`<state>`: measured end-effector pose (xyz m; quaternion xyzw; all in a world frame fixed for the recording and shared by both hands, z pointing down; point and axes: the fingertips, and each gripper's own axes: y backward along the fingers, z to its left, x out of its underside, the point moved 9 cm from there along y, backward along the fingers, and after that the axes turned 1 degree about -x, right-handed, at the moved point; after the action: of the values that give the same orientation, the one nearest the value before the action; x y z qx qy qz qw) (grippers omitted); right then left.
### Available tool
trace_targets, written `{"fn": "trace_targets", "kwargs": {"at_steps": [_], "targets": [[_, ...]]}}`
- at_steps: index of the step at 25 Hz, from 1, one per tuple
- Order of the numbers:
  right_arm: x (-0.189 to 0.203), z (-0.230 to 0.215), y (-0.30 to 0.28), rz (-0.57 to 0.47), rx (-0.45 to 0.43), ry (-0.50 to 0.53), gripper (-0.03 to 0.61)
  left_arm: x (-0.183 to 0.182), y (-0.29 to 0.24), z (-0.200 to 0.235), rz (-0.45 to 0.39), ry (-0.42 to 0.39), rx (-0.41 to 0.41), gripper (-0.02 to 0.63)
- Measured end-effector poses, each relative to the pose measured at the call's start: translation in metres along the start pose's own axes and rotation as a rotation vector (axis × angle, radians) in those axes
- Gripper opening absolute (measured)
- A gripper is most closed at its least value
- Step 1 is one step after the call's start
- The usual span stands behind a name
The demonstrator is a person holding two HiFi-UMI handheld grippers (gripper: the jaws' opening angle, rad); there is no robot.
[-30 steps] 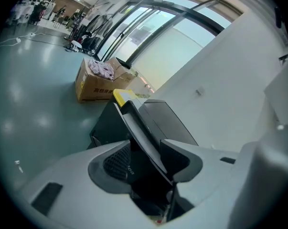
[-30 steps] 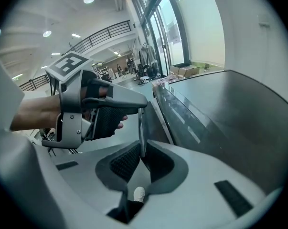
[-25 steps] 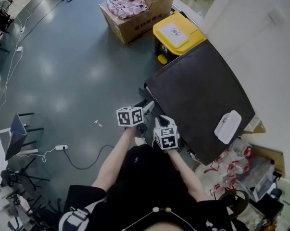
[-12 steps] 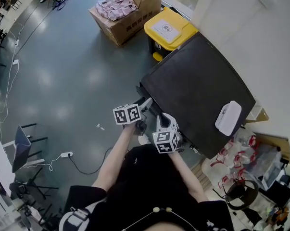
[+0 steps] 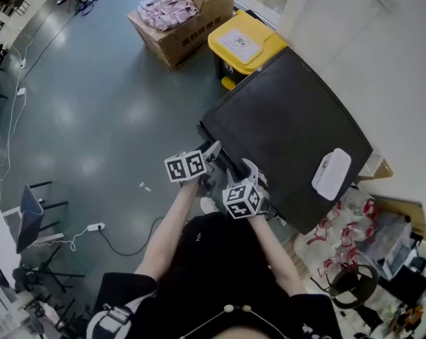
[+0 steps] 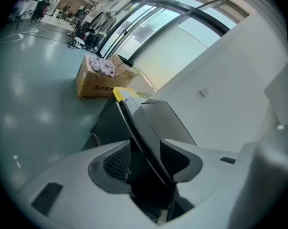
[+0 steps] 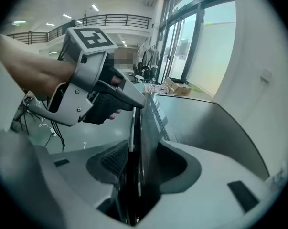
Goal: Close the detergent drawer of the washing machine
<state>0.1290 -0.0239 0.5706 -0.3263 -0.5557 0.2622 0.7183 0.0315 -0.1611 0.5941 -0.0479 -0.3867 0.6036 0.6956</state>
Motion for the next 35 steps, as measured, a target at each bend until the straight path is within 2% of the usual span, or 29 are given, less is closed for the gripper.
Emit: {"fn": "trace_targets", "kwargs": {"at_steps": [8, 13, 15, 16, 18, 21, 23, 25, 27, 29, 31, 33, 35], "targets": [[-0.001, -0.006, -0.003, 0.009, -0.038, -0.009, 0.198, 0.0, -0.006, -0.005, -0.017, 0.054, -0.089, 0.183], [-0.001, -0.008, -0.004, 0.006, -0.029, -0.015, 0.187, -0.001, -0.01, -0.008, -0.026, 0.054, -0.111, 0.183], [-0.001, -0.01, -0.004, 0.008, -0.018, -0.018, 0.154, -0.001, -0.016, -0.012, -0.022, 0.054, -0.107, 0.184], [-0.002, -0.011, -0.004, 0.009, -0.017, -0.022, 0.135, -0.002, -0.02, -0.014, -0.016, 0.048, -0.116, 0.206], [-0.003, -0.012, -0.005, 0.008, -0.023, -0.028, 0.135, -0.003, -0.023, -0.017, -0.003, 0.024, -0.145, 0.207], [-0.003, -0.013, -0.005, 0.007, -0.027, -0.021, 0.135, -0.004, -0.022, -0.017, -0.003, 0.01, -0.12, 0.207], [-0.003, -0.013, -0.004, 0.002, -0.049, -0.017, 0.133, -0.004, -0.02, -0.014, 0.02, -0.051, -0.106, 0.207], [-0.001, -0.018, -0.001, -0.015, -0.092, -0.034, 0.129, -0.001, -0.02, -0.013, 0.05, -0.152, -0.096, 0.206], [0.0, -0.024, 0.003, -0.063, -0.133, -0.076, 0.091, 0.0, -0.017, -0.016, 0.047, -0.225, -0.067, 0.201], [-0.001, -0.033, 0.012, -0.146, -0.171, -0.148, 0.031, 0.0, -0.008, -0.023, 0.004, -0.29, -0.021, 0.185], [-0.006, -0.045, 0.027, -0.25, -0.21, -0.231, 0.031, -0.002, 0.006, -0.035, -0.065, -0.365, 0.036, 0.108], [-0.016, -0.054, 0.043, -0.351, -0.241, -0.285, 0.029, -0.009, 0.026, -0.049, -0.132, -0.419, 0.089, 0.1], [-0.031, -0.06, 0.062, -0.441, -0.246, -0.281, 0.006, -0.018, 0.05, -0.064, -0.202, -0.468, 0.129, 0.072]]}}
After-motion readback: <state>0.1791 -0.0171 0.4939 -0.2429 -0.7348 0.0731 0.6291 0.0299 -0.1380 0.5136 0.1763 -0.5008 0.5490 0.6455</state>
